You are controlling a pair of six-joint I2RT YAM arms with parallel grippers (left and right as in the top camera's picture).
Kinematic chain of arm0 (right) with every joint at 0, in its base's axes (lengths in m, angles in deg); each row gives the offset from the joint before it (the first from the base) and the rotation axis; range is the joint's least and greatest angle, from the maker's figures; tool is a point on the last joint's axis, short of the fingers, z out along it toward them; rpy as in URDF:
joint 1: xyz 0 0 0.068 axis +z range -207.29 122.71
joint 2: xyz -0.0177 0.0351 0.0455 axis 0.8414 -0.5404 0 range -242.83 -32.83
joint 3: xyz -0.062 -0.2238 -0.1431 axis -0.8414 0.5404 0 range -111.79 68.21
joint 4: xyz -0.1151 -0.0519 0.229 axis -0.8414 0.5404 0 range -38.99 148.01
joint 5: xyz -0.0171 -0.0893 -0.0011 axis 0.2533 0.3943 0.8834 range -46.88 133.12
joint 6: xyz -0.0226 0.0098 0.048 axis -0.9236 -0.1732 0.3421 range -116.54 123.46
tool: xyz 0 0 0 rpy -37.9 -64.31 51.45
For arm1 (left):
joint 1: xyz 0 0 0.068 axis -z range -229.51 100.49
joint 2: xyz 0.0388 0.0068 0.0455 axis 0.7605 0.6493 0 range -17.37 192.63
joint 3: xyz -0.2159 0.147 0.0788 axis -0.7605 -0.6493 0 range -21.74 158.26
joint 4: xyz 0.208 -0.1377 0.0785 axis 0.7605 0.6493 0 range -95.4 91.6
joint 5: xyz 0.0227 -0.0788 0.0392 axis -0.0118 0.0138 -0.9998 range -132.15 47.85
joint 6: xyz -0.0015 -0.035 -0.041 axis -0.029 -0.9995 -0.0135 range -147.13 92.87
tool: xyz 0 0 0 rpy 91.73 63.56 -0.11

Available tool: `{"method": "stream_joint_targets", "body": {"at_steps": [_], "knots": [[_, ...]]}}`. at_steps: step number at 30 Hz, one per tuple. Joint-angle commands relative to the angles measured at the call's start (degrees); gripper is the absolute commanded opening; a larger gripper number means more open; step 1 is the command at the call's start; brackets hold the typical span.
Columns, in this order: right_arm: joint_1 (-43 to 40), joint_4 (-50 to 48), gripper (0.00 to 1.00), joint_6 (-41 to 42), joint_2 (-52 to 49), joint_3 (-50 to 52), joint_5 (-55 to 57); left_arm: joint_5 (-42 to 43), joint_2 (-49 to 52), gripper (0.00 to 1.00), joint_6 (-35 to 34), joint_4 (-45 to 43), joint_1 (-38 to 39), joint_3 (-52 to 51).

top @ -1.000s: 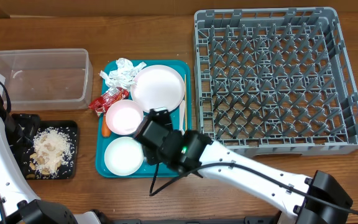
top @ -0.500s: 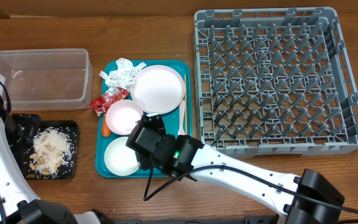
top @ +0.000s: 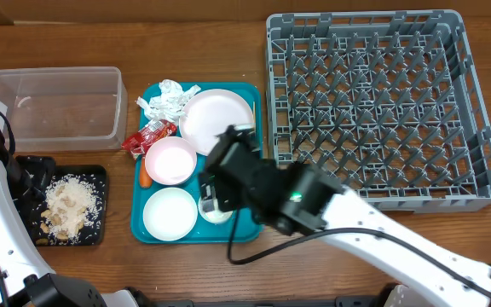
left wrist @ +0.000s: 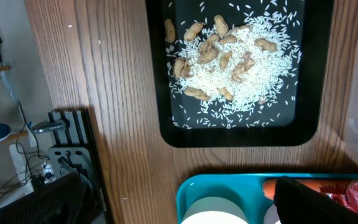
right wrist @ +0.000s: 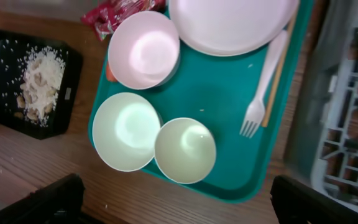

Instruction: Sort waste into correct bins and load items into the dishwasher rack

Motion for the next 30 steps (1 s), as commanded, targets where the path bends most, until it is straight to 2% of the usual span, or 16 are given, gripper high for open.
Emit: {"method": "stream_joint_targets", "body": {"at_steps": [1, 9, 12, 15, 23, 30], "knots": [[-3.2, 1.6, 1.0, 0.1, 2.6, -1.4, 0.7, -0.8, 0.2, 1.0, 0.9, 0.0, -0.2, 0.6], [-4.1, 6.1, 1.0, 0.3, 2.5, -1.2, 3.5, -0.8, 0.2, 1.0, 0.9, 0.0, -0.2, 0.6], [-5.0, 9.7, 1.0, 5.1, 2.5, -1.2, 10.5, -0.8, 0.2, 1.0, 0.9, 0.0, -0.2, 0.6], [-9.5, 15.0, 1.0, 7.5, 2.5, -1.2, 19.2, -0.8, 0.2, 1.0, 0.9, 0.0, -0.2, 0.6], [-26.1, 23.5, 1.0, 7.5, 2.5, -1.1, 12.7, -0.8, 0.2, 1.0, 0.9, 0.0, -0.2, 0.6], [-27.7, 23.4, 1.0, 7.5, 2.5, -1.1, 10.8, -0.8, 0.2, 1.0, 0.9, 0.0, -0.2, 0.6]]}}
